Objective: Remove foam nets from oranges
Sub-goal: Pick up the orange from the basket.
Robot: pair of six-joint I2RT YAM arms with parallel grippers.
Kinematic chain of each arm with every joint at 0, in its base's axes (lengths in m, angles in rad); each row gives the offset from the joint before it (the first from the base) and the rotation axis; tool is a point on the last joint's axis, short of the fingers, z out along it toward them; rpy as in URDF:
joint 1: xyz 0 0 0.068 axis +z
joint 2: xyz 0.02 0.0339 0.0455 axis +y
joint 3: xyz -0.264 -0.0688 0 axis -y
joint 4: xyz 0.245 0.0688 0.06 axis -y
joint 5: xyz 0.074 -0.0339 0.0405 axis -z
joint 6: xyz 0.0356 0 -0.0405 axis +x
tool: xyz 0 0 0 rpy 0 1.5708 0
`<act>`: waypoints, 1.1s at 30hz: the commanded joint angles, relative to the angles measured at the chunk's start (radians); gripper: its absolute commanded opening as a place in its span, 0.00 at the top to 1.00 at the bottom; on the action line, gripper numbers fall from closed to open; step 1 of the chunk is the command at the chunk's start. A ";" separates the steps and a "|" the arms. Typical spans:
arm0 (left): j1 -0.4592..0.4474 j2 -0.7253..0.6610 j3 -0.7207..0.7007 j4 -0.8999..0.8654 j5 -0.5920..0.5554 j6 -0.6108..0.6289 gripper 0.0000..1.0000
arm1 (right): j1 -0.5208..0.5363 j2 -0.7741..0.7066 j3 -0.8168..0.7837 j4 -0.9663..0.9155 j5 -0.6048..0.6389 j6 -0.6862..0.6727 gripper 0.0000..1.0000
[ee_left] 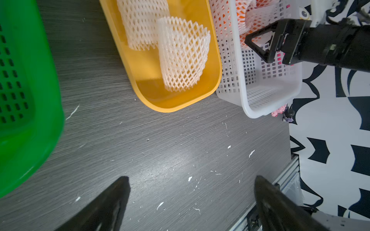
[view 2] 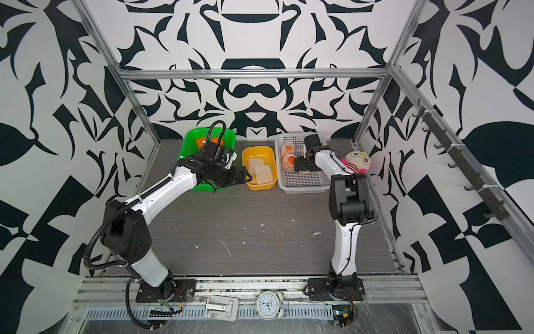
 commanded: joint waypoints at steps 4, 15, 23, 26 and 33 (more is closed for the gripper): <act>0.001 0.003 -0.015 0.043 0.044 -0.015 0.00 | -0.019 0.082 0.153 -0.040 -0.009 0.006 0.03; 0.001 0.025 -0.022 0.060 0.056 -0.025 0.01 | -0.019 0.143 0.221 -0.050 -0.060 0.039 0.23; 0.001 0.029 -0.026 0.064 0.046 -0.028 0.01 | -0.019 0.082 0.166 -0.040 -0.067 0.049 0.35; 0.002 0.026 -0.028 0.063 0.041 -0.030 0.01 | -0.019 0.043 0.154 -0.054 -0.057 0.044 0.38; 0.003 0.014 -0.040 0.067 0.039 -0.041 0.01 | -0.019 -0.058 0.139 -0.119 -0.039 0.035 0.43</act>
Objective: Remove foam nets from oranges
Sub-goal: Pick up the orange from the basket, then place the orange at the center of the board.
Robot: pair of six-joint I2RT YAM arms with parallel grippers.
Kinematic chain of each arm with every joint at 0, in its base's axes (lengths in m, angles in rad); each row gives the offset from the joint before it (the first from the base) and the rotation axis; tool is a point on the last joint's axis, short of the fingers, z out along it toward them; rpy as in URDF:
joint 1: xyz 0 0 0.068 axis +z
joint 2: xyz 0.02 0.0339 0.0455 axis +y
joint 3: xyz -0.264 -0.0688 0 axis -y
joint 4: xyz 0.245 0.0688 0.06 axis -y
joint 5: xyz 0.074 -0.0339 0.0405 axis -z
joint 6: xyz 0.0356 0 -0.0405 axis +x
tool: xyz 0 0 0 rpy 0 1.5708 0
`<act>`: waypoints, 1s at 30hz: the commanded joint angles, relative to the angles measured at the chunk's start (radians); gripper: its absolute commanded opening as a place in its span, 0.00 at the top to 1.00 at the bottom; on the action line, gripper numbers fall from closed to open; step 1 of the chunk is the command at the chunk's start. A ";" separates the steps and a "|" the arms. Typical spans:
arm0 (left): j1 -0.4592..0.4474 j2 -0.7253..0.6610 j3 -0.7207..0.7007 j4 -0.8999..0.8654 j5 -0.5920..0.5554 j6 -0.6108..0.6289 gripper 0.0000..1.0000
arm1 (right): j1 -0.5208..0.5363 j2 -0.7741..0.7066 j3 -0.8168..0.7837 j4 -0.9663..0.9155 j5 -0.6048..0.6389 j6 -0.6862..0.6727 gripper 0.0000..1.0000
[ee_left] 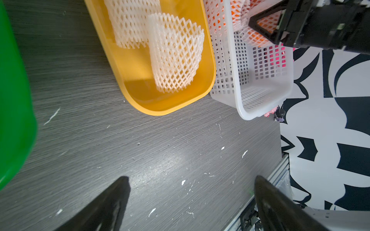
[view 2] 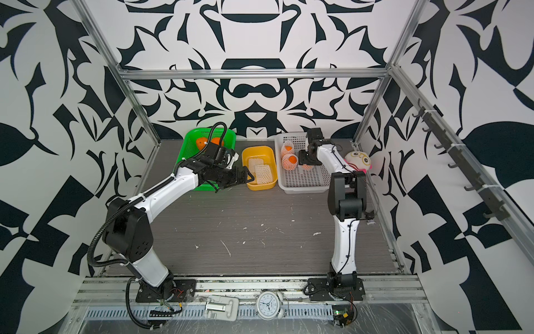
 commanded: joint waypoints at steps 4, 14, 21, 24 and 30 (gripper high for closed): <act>0.002 -0.016 -0.017 -0.012 -0.002 -0.013 0.01 | 0.008 -0.168 -0.040 -0.101 -0.013 0.007 0.47; 0.002 -0.073 -0.063 -0.012 0.046 -0.035 0.01 | 0.193 -0.527 -0.341 -0.101 -0.017 0.046 0.51; 0.015 -0.118 -0.135 -0.003 0.081 -0.054 0.01 | 0.489 -0.651 -0.554 -0.060 -0.001 0.106 0.52; 0.030 -0.149 -0.178 0.003 0.081 -0.063 0.01 | 0.594 -0.642 -0.623 -0.015 0.006 0.138 0.52; 0.060 -0.190 -0.238 0.018 0.065 -0.068 0.01 | 0.709 -0.566 -0.731 0.123 0.011 0.177 0.52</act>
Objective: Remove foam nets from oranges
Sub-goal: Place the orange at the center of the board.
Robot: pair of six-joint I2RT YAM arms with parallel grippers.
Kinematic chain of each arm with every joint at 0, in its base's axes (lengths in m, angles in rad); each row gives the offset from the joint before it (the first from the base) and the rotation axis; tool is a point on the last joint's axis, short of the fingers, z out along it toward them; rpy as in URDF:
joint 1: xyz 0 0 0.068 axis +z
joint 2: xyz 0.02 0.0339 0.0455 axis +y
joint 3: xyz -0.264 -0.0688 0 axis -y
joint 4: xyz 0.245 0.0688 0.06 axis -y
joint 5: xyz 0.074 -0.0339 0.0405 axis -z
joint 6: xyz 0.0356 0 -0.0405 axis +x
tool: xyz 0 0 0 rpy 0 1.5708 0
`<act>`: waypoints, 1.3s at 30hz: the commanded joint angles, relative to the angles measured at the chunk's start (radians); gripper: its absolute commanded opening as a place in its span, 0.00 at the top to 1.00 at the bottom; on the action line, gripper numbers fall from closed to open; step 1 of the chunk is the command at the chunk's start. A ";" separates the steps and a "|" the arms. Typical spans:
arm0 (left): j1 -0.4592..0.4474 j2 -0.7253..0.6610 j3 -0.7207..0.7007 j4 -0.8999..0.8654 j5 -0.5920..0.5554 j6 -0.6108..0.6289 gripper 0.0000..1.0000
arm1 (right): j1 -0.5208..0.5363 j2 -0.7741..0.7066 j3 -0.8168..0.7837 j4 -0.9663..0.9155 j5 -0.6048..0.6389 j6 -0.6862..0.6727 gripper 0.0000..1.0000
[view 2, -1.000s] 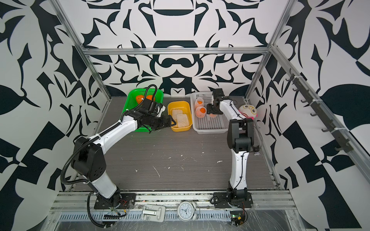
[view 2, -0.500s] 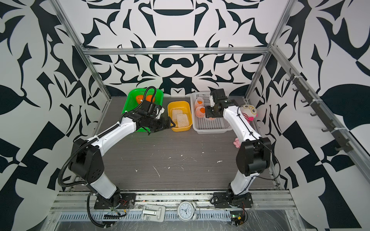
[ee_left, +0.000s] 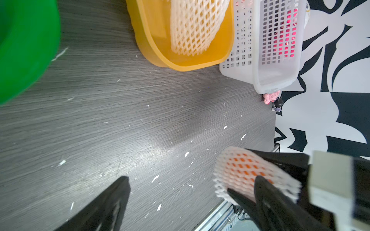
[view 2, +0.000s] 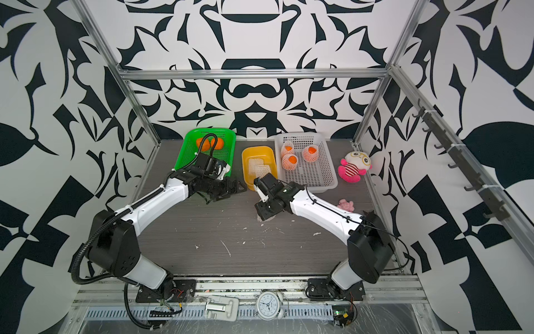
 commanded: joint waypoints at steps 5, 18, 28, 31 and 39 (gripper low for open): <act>0.016 -0.040 -0.036 0.030 -0.007 -0.022 0.00 | 0.041 0.081 -0.072 0.179 0.044 0.061 0.51; 0.016 0.001 -0.046 0.075 0.016 -0.041 0.00 | 0.047 0.155 -0.082 0.207 0.036 0.062 0.42; 0.015 0.001 -0.059 0.079 0.023 -0.036 0.00 | 0.047 0.090 -0.042 0.147 0.051 0.055 0.21; 0.016 0.008 -0.064 0.085 0.031 -0.038 0.00 | 0.047 0.070 -0.042 0.134 0.061 0.055 0.19; 0.016 0.007 -0.076 0.095 0.041 -0.037 0.00 | 0.047 0.017 -0.070 0.143 0.071 0.063 0.15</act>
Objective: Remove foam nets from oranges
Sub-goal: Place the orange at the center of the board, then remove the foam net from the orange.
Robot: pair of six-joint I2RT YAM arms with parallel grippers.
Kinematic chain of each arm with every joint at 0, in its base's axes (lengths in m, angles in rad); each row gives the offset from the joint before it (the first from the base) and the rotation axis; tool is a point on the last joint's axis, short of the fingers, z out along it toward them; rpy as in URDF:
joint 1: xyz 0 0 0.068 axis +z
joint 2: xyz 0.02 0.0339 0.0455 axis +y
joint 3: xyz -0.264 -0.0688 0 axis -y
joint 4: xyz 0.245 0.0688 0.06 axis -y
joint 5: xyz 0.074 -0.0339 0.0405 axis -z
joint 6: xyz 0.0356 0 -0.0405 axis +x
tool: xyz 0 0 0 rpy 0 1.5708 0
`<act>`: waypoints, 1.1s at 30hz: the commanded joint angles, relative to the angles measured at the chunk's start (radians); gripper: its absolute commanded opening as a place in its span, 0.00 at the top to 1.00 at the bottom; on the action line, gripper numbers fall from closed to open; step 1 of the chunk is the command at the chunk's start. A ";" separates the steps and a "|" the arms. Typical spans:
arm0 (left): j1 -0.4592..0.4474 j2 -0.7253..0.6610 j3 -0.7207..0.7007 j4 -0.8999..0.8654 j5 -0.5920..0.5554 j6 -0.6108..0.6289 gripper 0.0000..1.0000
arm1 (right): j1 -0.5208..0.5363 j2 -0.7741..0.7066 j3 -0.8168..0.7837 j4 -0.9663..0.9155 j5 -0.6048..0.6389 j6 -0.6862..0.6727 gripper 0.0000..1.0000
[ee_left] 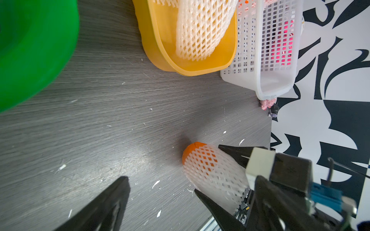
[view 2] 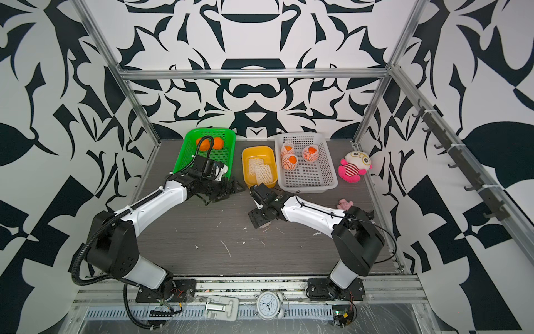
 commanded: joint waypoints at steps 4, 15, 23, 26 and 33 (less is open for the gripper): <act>0.003 0.022 -0.018 0.015 0.022 -0.008 0.00 | 0.005 -0.029 0.004 -0.003 0.028 0.008 0.17; 0.003 0.024 -0.029 0.025 0.025 -0.011 0.00 | -0.013 -0.026 -0.002 -0.001 -0.009 -0.003 0.38; 0.002 0.031 -0.037 0.031 0.036 -0.012 0.00 | -0.079 -0.012 -0.014 0.018 -0.136 -0.005 0.47; 0.002 0.027 -0.032 0.022 0.034 -0.004 0.00 | -0.106 -0.008 -0.005 -0.001 -0.199 -0.007 0.49; 0.003 0.031 -0.027 0.016 0.037 0.002 0.00 | -0.120 -0.002 0.035 -0.075 -0.232 -0.026 0.49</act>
